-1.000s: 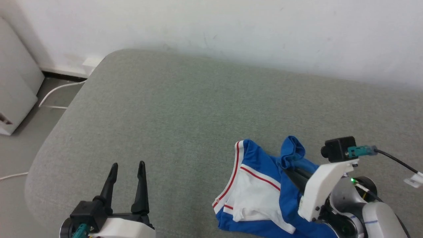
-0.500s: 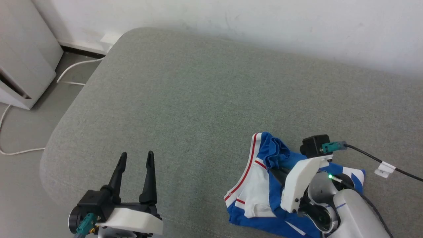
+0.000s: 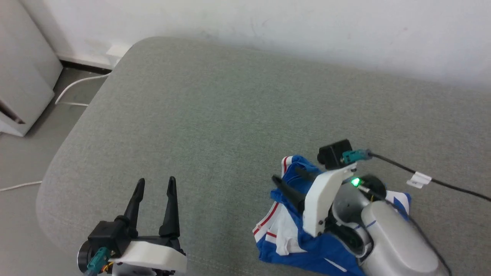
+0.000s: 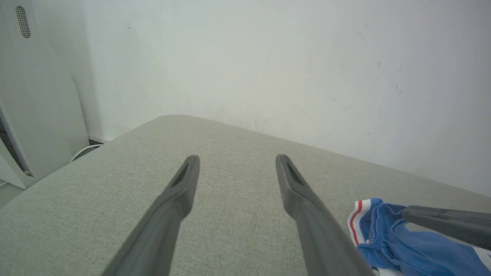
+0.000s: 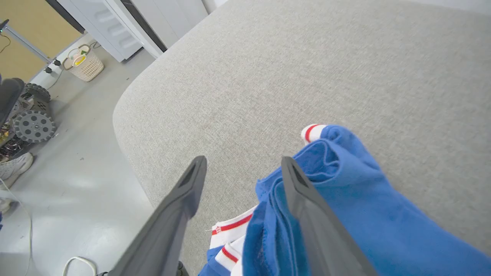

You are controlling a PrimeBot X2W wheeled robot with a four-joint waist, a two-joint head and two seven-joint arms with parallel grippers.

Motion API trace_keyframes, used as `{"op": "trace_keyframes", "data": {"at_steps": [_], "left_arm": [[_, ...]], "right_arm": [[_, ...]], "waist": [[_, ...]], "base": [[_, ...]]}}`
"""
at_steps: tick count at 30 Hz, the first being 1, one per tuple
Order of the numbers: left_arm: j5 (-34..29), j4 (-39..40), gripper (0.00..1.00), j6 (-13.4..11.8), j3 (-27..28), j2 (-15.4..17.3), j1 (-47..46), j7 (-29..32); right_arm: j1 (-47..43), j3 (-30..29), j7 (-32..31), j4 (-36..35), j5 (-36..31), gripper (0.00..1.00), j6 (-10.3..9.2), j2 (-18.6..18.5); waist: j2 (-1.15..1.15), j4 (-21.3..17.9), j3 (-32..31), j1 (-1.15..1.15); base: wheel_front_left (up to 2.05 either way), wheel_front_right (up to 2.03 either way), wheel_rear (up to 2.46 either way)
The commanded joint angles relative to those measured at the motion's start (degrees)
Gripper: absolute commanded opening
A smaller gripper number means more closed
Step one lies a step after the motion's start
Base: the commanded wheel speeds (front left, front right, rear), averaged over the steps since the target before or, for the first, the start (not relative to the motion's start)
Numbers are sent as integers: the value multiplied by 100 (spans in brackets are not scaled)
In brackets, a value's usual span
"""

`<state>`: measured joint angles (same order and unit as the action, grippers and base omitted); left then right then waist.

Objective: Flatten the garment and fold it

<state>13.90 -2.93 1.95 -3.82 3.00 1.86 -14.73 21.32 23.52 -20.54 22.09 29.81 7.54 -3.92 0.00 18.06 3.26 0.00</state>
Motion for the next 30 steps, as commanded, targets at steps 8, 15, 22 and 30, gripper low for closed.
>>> {"op": "trace_keyframes", "data": {"at_steps": [8,15,22,30], "left_arm": [[-105,11,100,71,112,-13,-4,-27],[-132,104,100,59,169,-13,33,-27],[-164,209,100,53,247,-13,-22,-27],[-215,290,100,51,244,-13,-64,-27]], "right_arm": [[597,-90,911,-384,-1200,100,-5,-1135],[591,-895,1861,-591,-1968,100,-5,-1682],[-165,-1905,2548,-1087,-2488,100,-5,-1636],[-1299,-3004,3001,-2016,-2592,100,-5,-926]], "waist": [[0,-611,-273,0],[0,-1093,-285,0],[0,-1452,-194,0],[0,-1639,-83,0]], "base": [[0,0,0],[0,0,0],[0,0,0],[0,0,0]]}}
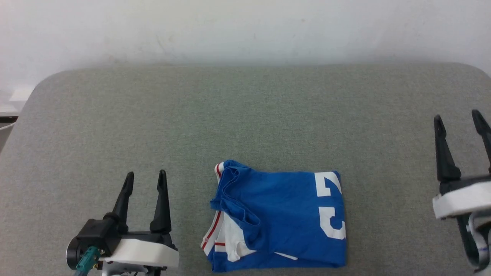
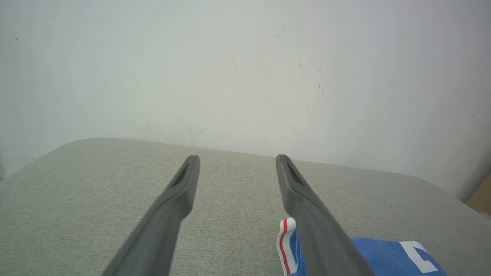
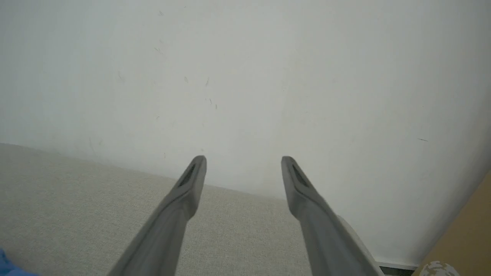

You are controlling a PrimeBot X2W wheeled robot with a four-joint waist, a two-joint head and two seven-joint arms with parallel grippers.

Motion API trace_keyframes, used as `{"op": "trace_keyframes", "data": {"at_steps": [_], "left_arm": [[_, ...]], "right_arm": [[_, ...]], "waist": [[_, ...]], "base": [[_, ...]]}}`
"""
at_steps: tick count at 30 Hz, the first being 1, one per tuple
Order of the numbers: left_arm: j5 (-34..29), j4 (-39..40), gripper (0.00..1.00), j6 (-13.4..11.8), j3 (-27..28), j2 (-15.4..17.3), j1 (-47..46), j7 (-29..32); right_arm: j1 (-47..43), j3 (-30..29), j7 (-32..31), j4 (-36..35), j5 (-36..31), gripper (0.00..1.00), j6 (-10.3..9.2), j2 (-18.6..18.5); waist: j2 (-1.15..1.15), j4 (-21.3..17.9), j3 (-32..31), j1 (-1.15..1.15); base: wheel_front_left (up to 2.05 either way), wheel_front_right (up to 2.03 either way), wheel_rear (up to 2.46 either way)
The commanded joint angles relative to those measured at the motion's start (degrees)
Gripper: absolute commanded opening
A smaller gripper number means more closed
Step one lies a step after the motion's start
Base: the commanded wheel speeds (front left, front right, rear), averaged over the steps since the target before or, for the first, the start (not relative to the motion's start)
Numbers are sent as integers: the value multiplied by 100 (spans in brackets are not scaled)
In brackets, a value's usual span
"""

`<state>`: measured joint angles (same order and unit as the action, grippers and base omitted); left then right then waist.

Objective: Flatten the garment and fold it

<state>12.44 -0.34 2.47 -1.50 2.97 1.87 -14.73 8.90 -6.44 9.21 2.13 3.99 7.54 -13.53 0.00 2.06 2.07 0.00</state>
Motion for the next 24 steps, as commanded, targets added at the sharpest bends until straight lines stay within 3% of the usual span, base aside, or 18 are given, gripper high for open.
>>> {"op": "trace_keyframes", "data": {"at_steps": [1,7,14,18,19,24], "left_arm": [[-74,46,100,-11,13,-9,-60,-27],[-136,28,100,-52,-48,-9,-17,-27],[-299,-16,100,-34,-52,-9,-56,-27],[-333,4,100,-14,-61,-9,-121,-27],[-333,4,100,-14,-61,-9,-121,-27],[-322,-14,100,30,-108,-9,-240,-27]], "right_arm": [[-194,-82,55,-146,-13,100,-5,160],[-838,-233,119,-647,-75,100,-5,656],[-1058,-119,-115,-764,20,100,-5,777],[-1130,160,-1085,-700,528,100,-5,580],[-1130,160,-1085,-700,528,100,-5,580],[-1055,633,-2523,-733,1664,100,-5,35]], "waist": [[0,-55,47,0],[0,-113,104,0],[0,-116,226,0],[0,-92,360,0],[0,-92,360,0],[0,-26,604,0]], "base": [[0,0,0],[0,0,0],[0,0,0],[0,0,0],[0,0,0],[0,0,0]]}}
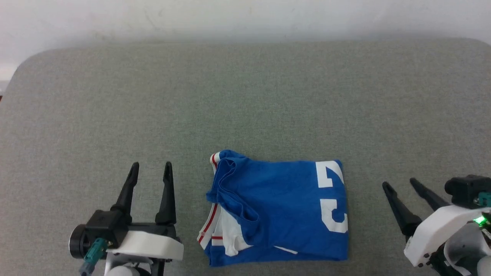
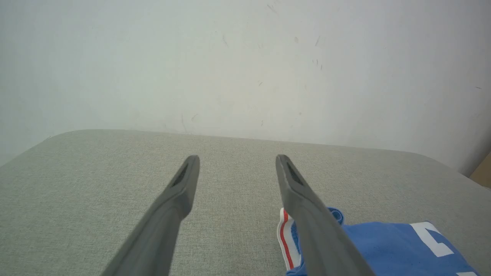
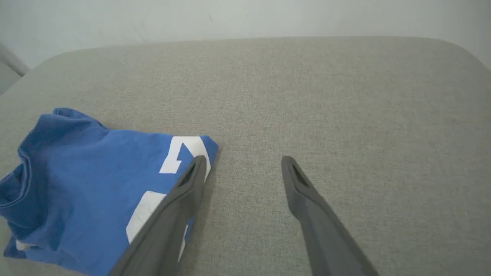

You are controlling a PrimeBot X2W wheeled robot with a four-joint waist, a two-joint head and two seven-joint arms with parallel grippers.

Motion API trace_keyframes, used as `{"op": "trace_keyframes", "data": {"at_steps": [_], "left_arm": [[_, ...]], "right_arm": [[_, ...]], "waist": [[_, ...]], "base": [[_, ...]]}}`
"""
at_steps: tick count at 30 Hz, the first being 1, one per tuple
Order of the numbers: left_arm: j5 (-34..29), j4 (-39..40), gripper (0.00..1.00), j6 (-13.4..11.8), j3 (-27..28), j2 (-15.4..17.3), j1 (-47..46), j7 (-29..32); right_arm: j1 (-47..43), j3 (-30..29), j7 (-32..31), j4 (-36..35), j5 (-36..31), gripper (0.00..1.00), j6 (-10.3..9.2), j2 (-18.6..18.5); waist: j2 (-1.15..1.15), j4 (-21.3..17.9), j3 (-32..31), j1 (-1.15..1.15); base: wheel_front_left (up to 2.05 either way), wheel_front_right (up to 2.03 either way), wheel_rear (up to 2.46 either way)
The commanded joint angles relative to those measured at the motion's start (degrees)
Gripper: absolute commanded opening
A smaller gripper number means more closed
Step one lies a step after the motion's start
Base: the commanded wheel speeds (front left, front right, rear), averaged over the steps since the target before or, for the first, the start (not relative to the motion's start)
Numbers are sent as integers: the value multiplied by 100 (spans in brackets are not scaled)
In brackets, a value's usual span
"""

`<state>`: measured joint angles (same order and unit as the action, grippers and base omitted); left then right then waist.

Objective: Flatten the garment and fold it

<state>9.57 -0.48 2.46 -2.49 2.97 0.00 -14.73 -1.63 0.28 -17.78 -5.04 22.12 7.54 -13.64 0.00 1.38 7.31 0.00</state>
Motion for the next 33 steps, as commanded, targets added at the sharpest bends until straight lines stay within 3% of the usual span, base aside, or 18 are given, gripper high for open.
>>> {"op": "trace_keyframes", "data": {"at_steps": [1,5,13,21,22,23,27,33], "left_arm": [[-3,3,100,36,-15,-9,-90,-27],[2,-10,100,71,-83,-9,-245,-27],[-32,-66,100,70,-284,-9,-436,-27],[9,-107,100,33,-349,-9,-460,-27],[10,-115,100,28,-354,-9,-453,-27],[14,-117,100,20,-355,-9,-446,-27],[59,-102,100,-5,-395,-9,-458,-27],[113,-193,100,22,-665,-9,-556,-27]], "right_arm": [[31,20,-73,-20,98,100,-5,-19],[213,271,-799,81,846,100,-5,-219],[674,622,-1601,821,1874,100,-5,-12],[978,1151,-1852,1619,1903,100,-5,5],[1005,1236,-1810,1688,1845,42,-5,-25],[1035,1305,-1736,1746,1783,0,-5,-52],[1216,1491,-1320,1837,1579,0,-5,-187],[1688,1866,-693,1599,438,0,-5,-897]], "waist": [[0,63,142,0],[0,189,353,0],[0,501,625,0],[0,702,604,0],[0,710,579,0],[0,711,561,0],[0,644,467,0],[0,292,347,0]], "base": [[0,0,0],[0,0,0],[0,0,0],[0,0,0],[0,0,0],[0,0,0],[0,0,0],[0,0,0]]}}
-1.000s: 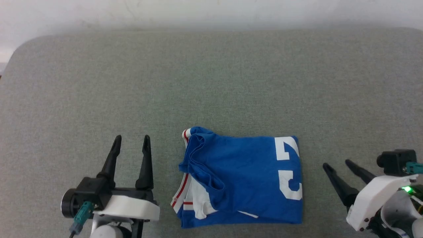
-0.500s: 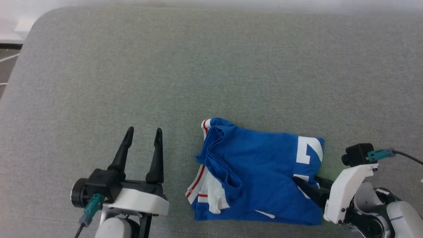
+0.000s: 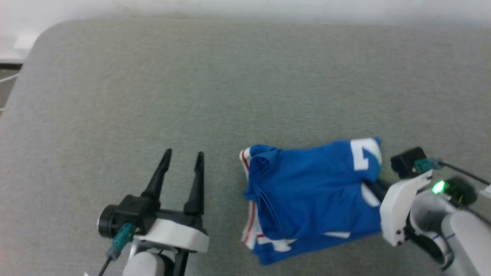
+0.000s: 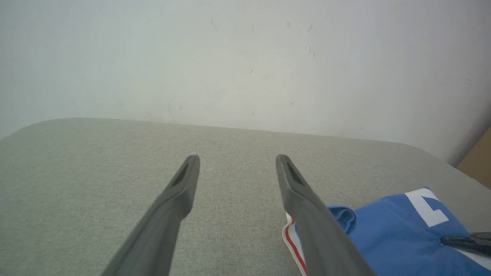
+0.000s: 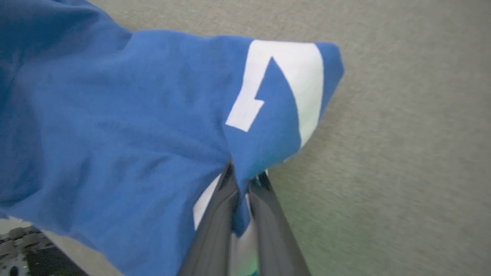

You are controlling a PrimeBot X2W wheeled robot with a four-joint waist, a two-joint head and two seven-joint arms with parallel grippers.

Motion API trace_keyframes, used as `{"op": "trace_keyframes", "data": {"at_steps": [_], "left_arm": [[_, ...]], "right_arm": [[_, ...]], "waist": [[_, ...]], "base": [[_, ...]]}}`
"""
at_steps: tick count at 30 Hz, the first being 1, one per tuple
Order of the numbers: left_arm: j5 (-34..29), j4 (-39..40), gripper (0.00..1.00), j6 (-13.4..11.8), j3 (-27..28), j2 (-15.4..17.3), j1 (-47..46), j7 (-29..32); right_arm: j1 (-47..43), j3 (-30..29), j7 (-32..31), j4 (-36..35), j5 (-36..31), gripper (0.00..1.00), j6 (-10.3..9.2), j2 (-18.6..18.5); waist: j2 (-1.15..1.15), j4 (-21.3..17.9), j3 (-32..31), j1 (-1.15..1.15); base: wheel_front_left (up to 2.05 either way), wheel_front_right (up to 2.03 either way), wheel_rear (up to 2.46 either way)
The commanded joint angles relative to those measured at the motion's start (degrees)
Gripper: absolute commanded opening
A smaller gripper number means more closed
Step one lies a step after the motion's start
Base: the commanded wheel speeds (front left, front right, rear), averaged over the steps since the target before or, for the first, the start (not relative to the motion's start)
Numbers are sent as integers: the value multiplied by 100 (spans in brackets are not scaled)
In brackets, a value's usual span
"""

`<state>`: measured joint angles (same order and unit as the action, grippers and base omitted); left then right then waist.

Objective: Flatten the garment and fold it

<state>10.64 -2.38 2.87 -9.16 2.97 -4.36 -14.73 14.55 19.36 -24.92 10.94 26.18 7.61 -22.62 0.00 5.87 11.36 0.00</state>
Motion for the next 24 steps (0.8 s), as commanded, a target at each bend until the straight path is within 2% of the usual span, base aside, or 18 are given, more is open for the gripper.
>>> {"op": "trace_keyframes", "data": {"at_steps": [1,8,14,19,24], "left_arm": [[28,-7,100,-21,-63,-9,-165,-27],[104,-7,100,-82,-449,-9,-597,-27],[16,43,100,-63,-505,-9,-1012,-27],[-36,157,100,10,-474,-9,-1411,-27],[-118,259,100,80,-514,-9,-1755,-27]], "right_arm": [[167,40,47,-65,-160,0,-12,-121],[954,446,-309,-486,-899,0,-12,-843],[1739,852,-409,-534,-1115,0,-12,-1728],[2151,1080,-12,-181,-1246,0,-12,-2650],[2341,979,633,404,-1340,0,-12,-3156]], "waist": [[0,-264,-69,0],[0,-1193,236,0],[0,-1853,832,0],[0,-1983,1390,0],[0,-1913,1897,0]], "base": [[0,0,0],[0,0,0],[0,0,0],[0,0,0],[0,0,0]]}}
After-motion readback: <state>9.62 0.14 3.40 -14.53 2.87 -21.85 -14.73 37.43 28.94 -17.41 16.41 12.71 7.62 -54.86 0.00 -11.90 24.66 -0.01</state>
